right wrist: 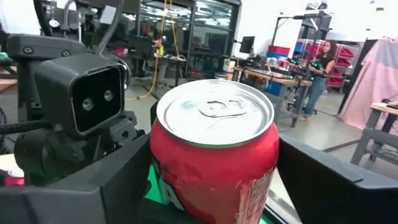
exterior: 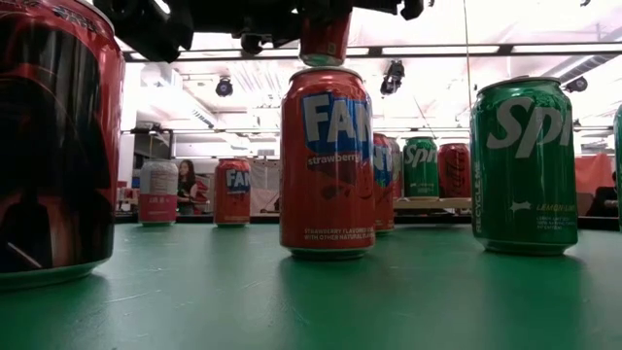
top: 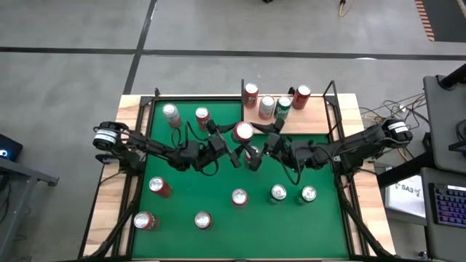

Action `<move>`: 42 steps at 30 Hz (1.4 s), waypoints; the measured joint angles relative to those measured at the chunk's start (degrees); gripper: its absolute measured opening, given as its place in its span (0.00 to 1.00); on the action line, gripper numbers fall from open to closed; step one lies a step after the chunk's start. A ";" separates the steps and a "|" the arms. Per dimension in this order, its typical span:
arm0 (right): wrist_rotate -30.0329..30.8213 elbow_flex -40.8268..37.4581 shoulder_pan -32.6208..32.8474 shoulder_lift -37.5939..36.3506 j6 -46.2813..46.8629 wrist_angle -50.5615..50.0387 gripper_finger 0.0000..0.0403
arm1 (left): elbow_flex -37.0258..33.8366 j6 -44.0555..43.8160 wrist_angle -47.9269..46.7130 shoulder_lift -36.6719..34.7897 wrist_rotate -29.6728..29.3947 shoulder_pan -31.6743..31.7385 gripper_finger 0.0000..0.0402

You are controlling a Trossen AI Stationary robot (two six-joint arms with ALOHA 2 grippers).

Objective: Place canned beverage on shelf
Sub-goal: Put the red soda can on the shelf aligned with the other red soda can

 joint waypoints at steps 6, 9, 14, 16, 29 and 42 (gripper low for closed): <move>0.22 0.00 0.02 0.00 0.67 -0.03 0.68 | 0.00 -0.04 -0.27 0.00 -0.02 -0.02 0.80; 0.44 0.00 0.02 0.01 0.95 -0.03 0.68 | 0.00 -0.04 -0.37 0.00 -0.02 -0.02 0.80; 0.43 -0.02 0.02 -0.35 1.05 -0.08 0.68 | 0.00 -0.07 -0.45 0.00 -0.02 -0.07 0.80; 0.38 -0.02 0.02 -0.48 1.14 -0.08 0.68 | 0.00 0.00 -0.49 0.00 0.00 -0.13 0.82; 0.87 -0.09 0.02 -1.10 1.13 -0.14 0.68 | 0.00 -0.09 -1.54 -0.01 0.35 -0.26 0.90; 1.09 -0.11 0.02 -7.00 0.11 -4.45 0.68 | 0.00 -0.63 -5.37 -1.23 0.39 -0.28 0.91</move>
